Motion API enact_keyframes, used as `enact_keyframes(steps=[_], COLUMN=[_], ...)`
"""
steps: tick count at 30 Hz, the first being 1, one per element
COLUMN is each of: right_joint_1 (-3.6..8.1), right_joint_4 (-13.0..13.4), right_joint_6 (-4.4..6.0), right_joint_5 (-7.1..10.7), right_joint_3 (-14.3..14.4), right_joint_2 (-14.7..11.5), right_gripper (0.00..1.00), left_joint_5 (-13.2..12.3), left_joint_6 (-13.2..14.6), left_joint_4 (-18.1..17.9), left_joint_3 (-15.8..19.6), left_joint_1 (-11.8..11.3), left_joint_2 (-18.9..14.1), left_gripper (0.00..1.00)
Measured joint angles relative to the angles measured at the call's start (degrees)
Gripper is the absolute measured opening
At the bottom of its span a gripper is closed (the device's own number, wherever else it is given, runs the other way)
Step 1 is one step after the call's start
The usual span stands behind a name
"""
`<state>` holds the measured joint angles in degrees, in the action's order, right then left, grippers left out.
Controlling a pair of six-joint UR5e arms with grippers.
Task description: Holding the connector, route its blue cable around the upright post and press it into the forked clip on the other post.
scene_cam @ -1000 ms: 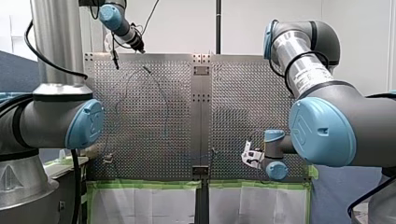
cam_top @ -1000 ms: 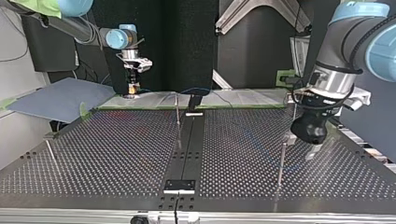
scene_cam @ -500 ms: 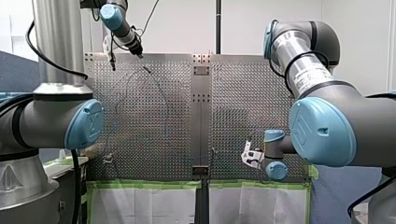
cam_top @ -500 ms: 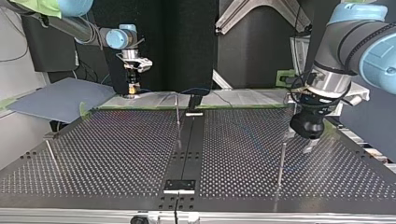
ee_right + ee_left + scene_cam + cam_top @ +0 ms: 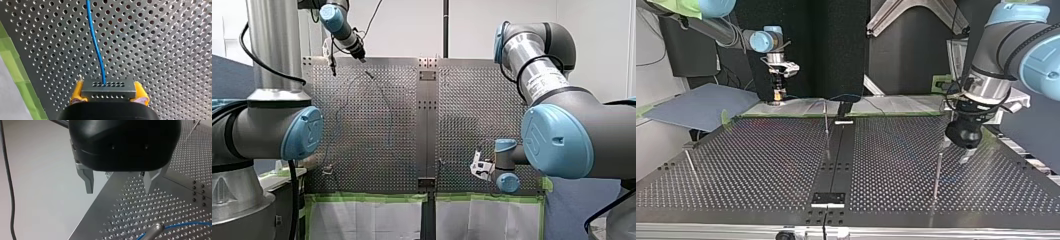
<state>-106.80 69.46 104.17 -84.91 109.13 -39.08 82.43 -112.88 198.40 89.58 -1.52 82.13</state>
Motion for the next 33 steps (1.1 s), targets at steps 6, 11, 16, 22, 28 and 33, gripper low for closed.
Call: enact_keyframes(steps=[6, 11, 16, 22, 28, 33], right_joint_1=[-0.15, -0.2, -0.28, -0.4, -0.48, -0.51], right_joint_4=[-0.1, -0.1, -0.1, -0.1, -0.1, -0.1], right_joint_6=[0.0, 0.0, 0.0, -0.05, -0.07, -0.06], right_joint_5=[0.0, 0.0, 0.0, 0.0, 0.0, 0.0], right_joint_3=[0.0, 0.0, 0.0, 0.0, 0.0, 0.0], right_joint_2=[0.0, 0.0, 0.0, 0.0, 0.0, 0.0], right_gripper=[0.0, 0.0, 0.0, 0.0, 0.0, 0.0], left_joint_5=[0.9, 2.9, 4.8, 5.2, 5.2, 5.2], left_joint_6=[-0.1, 0.4, 0.7, 1.3, 1.3, 1.3], left_joint_4=[1.4, 2.5, 2.8, 2.8, 2.6, 2.6], left_joint_3=[0.0, 0.1, 0.1, 0.1, 0.1, 0.1], left_joint_1=[0.2, 0.2, 0.2, 0.3, 0.4, 0.5], left_joint_2=[0.1, 0.1, 0.4, 0.8, 0.9, 1.1], left_gripper=[1.0, 1.0, 1.0, 1.0, 1.0, 1.0])
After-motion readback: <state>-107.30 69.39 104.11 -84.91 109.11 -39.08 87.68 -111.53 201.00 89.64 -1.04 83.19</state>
